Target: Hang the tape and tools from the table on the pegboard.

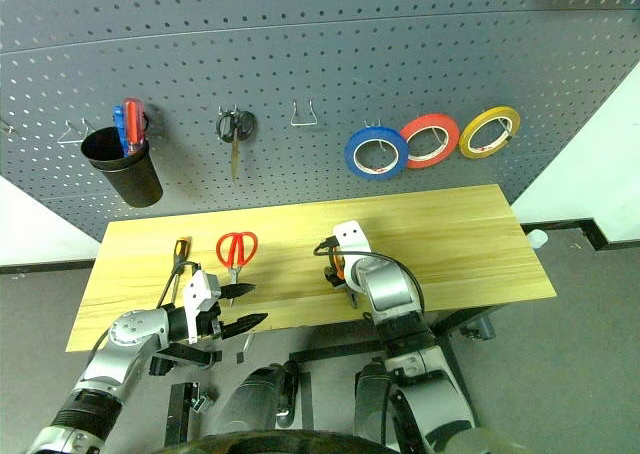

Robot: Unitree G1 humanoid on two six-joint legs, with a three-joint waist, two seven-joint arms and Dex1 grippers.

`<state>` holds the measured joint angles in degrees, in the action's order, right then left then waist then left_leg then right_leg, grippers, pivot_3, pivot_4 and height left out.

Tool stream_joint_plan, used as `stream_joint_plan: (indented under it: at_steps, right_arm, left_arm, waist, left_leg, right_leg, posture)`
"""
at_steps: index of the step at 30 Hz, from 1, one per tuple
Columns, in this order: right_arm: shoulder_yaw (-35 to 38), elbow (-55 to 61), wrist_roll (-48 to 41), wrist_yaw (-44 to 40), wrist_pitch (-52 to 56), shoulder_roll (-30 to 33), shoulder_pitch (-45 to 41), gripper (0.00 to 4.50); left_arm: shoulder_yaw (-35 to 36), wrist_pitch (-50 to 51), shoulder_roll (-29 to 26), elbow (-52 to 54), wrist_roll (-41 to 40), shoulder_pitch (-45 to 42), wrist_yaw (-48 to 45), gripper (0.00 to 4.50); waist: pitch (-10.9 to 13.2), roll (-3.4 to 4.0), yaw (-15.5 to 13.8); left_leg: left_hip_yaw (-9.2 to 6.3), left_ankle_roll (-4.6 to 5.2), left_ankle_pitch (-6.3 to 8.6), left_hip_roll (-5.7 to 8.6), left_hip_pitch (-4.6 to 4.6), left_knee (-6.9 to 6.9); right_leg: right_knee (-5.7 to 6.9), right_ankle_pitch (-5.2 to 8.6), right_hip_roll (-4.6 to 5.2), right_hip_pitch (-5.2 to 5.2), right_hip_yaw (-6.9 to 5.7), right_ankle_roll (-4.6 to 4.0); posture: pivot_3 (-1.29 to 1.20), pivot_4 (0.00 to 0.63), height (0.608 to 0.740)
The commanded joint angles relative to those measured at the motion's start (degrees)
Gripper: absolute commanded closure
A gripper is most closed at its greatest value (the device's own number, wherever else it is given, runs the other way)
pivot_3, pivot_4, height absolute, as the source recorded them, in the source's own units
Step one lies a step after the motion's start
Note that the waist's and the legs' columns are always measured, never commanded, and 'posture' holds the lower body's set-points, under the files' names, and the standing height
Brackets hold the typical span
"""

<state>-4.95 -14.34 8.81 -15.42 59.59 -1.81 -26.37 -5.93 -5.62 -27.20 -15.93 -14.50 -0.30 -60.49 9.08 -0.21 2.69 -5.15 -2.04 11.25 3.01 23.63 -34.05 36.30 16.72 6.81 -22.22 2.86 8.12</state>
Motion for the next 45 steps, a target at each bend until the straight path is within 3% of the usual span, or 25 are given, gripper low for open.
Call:
stream_joint_plan:
  at_steps: [1,12,15,19,27,31,34,40,45]
  right_arm:
    - [2.7,-4.67,-2.0,3.27,-1.05,-1.43,-3.05,0.04]
    - [4.12,-14.07,-4.57,8.21,-2.19,-2.72,-6.01,0.04]
    - [3.89,-14.8,-4.96,8.58,-2.14,-2.53,-6.36,0.57]
    - [3.21,-14.73,-5.44,8.72,-1.65,-2.42,-6.26,1.82]
    - [-1.3,-10.09,-5.78,5.13,-2.97,-1.07,-4.81,1.87]
    - [-14.75,3.7,-2.97,-5.06,-14.16,6.75,0.16,1.87]
    - [-19.09,10.54,-0.96,-7.89,-25.07,12.0,2.33,1.87]
    - [-17.76,15.84,-2.04,-11.32,-46.16,15.54,0.54,1.87]
    - [-13.53,13.67,-4.37,-11.46,-58.06,14.44,-4.74,1.87]
  left_arm:
    - [0.88,0.52,-0.1,2.49,-1.98,0.6,-1.21,0.85]
    - [1.44,0.3,0.17,3.48,-2.21,1.12,-0.56,0.85]
    - [1.63,0.2,0.12,3.7,-2.31,1.38,-0.49,0.85]
    - [1.97,0.17,0.15,3.81,-2.4,1.44,-0.43,0.85]
    - [4.24,-0.42,1.48,4.56,-4.49,1.3,0.81,0.85]
    - [10.06,-4.0,4.49,6.17,-9.13,1.71,3.44,0.85]
    - [15.24,-10.09,8.2,5.67,-11.54,0.54,7.18,0.85]
    - [19.62,-21.21,11.77,1.65,-9.14,-4.09,13.03,0.85]
    - [19.79,-28.16,13.1,-1.97,-7.02,-8.46,16.04,0.85]
  waist:
    - [0.02,0.01,0.02]
    - [0.03,0.01,0.43]
    - [0.03,0.01,0.73]
    - [0.03,0.01,1.25]
    - [0.03,0.01,1.26]
    - [0.08,0.03,1.26]
    - [0.11,-0.02,1.21]
    - [0.2,-0.25,0.93]
    - [0.26,-0.39,0.15]
  left_leg:
    - [0.0,0.0,0.0,0.0,0.0,0.0]
    - [0.01,0.01,0.0,0.0,0.0,0.0]
    - [0.0,0.01,-0.01,0.0,0.0,-0.01]
    - [-0.01,0.01,-0.01,0.0,0.0,0.0]
    - [-0.01,0.01,0.0,0.0,0.0,0.0]
    - [0.0,0.01,0.0,0.0,0.16,0.01]
    - [0.01,0.0,-0.01,0.02,0.41,-0.04]
    - [0.0,-0.05,-0.04,0.13,0.42,-0.12]
    - [0.04,-0.06,-0.06,0.18,0.44,-0.14]
  right_leg:
    - [0.0,0.0,0.0,0.0,0.0,0.0]
    - [0.0,0.06,-0.02,0.0,0.0,-0.12]
    - [0.01,0.01,-0.03,0.0,0.0,-0.05]
    - [0.01,0.0,-0.03,0.01,-0.01,-0.02]
    - [0.01,0.0,-0.04,0.0,-0.01,-0.02]
    - [-0.02,-0.01,-0.02,-0.14,-0.01,0.02]
    - [-0.02,-0.04,-0.02,-0.32,-0.02,0.08]
    - [-0.02,-0.08,-0.1,-0.09,-0.05,0.14]
    - [-0.04,-0.11,-0.11,-0.08,-0.05,0.2]
  posture:
    - [-0.06,0.184,0.728]
    - [-0.05,0.18,0.728]
    - [-0.05,0.178,0.728]
    - [-0.04,0.175,0.728]
    - [-0.05,0.167,0.728]
    - [-0.05,0.162,0.728]
    - [-0.05,0.156,0.728]
    - [-0.04,0.144,0.728]
    - [-0.04,0.138,0.728]
